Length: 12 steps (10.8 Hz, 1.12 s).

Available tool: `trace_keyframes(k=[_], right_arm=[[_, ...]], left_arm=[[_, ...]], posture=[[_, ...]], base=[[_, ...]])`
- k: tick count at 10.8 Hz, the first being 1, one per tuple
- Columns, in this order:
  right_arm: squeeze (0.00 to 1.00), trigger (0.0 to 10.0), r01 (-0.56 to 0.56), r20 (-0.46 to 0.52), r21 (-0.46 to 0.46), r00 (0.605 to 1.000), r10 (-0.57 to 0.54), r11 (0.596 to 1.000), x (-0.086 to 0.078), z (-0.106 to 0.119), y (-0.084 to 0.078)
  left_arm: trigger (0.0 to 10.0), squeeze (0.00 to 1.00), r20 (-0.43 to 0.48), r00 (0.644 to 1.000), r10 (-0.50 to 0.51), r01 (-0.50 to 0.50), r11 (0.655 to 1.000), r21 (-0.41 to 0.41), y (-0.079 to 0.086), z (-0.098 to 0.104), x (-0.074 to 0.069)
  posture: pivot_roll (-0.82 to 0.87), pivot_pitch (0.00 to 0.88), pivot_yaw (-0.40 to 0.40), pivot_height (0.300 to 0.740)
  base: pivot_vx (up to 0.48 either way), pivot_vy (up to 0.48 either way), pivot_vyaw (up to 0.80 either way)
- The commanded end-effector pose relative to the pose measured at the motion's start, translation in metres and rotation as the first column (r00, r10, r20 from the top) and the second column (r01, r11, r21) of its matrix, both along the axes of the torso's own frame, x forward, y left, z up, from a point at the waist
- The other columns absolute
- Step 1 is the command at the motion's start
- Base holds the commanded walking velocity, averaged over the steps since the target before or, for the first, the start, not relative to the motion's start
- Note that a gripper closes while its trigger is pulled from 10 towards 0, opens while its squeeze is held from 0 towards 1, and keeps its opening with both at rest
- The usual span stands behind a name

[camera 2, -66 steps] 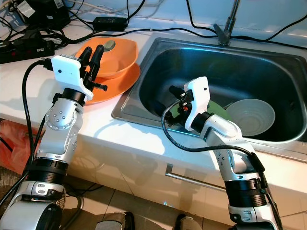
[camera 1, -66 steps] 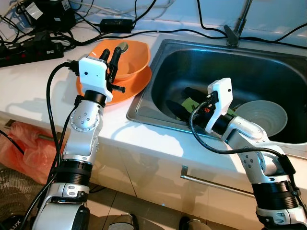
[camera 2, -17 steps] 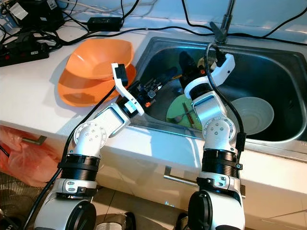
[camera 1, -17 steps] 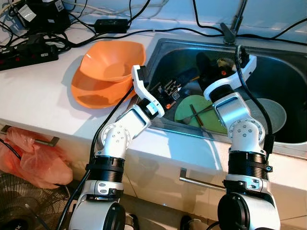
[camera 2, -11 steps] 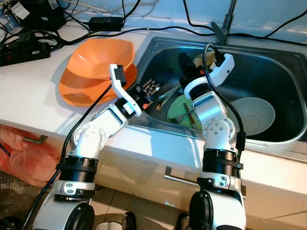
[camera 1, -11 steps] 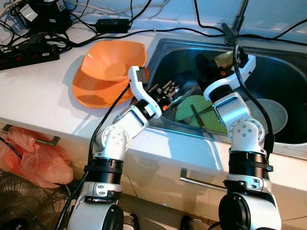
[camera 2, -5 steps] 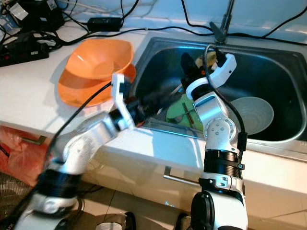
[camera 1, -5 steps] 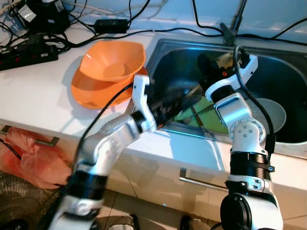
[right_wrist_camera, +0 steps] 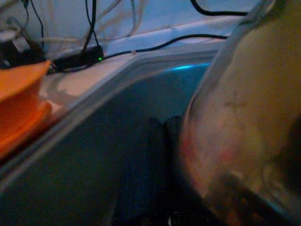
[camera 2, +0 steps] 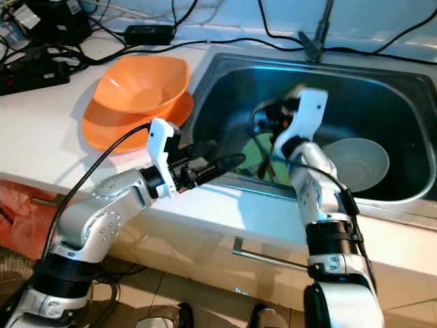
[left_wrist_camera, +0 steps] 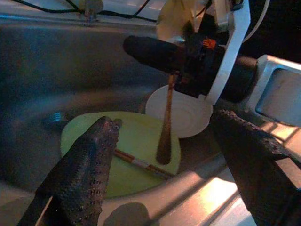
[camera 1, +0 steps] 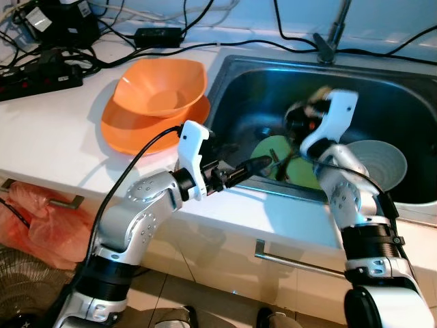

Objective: Kitchen organization

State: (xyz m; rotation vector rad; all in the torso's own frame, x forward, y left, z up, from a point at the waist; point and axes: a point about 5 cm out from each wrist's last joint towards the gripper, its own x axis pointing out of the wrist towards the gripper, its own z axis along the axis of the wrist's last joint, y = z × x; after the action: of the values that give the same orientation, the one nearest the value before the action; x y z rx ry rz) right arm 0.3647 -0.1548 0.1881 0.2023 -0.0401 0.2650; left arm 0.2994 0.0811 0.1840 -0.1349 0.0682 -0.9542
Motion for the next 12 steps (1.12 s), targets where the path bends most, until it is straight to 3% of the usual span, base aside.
trace_keyframes(k=[1,2,3,4,5,6,12], right_arm=[[0.0,0.0,-0.009,0.008,-0.031,1.0,0.009,0.999,0.0,-0.002,0.002],[0.0,5.9,-0.009,0.003,-0.071,1.0,0.009,0.997,0.0,-0.006,0.002],[0.0,10.0,-0.009,-0.001,-0.14,1.0,0.009,0.99,0.0,-0.012,0.002],[0.0,10.0,-0.02,-0.013,-0.233,1.0,0.018,0.972,-0.001,-0.02,0.002],[0.0,10.0,-0.059,-0.034,-0.372,0.998,0.05,0.927,-0.001,-0.028,0.006],[1.0,10.0,-0.09,-0.051,-0.363,0.996,0.077,0.927,-0.001,-0.03,0.012],[1.0,10.0,-0.093,-0.03,-0.371,0.996,0.088,0.924,0.001,-0.029,0.013]], left_arm=[[10.0,1.0,0.025,1.0,-0.009,0.008,1.0,0.025,-0.001,0.0,-0.003],[10.0,1.0,0.037,0.999,-0.003,0.002,0.999,0.04,-0.001,-0.001,-0.002],[10.0,1.0,0.043,0.999,-0.002,0.0,0.999,0.044,-0.003,-0.002,-0.002],[10.0,0.0,0.04,0.999,-0.01,0.008,0.999,0.041,-0.007,-0.003,-0.001],[10.0,0.0,0.04,0.999,-0.018,0.016,0.999,0.038,-0.012,-0.004,0.001],[10.0,0.0,0.031,0.999,-0.029,0.028,0.999,0.028,-0.016,-0.005,0.002],[10.0,0.0,0.051,0.998,-0.023,0.021,0.999,0.038,-0.016,-0.004,0.004]], posture=[[0.07,0.13,0.072,0.74],[0.07,0.13,0.074,0.74],[0.07,0.133,0.075,0.74],[0.07,0.133,0.073,0.74],[0.07,0.132,0.074,0.74],[0.06,0.13,0.078,0.74],[0.06,0.118,0.074,0.74]], base=[[0.0,0.0,0.0],[0.0,0.0,0.0],[0.0,0.0,0.0],[0.0,0.0,0.0],[0.0,0.0,0.0],[0.0,0.0,0.0],[0.0,0.0,0.0]])
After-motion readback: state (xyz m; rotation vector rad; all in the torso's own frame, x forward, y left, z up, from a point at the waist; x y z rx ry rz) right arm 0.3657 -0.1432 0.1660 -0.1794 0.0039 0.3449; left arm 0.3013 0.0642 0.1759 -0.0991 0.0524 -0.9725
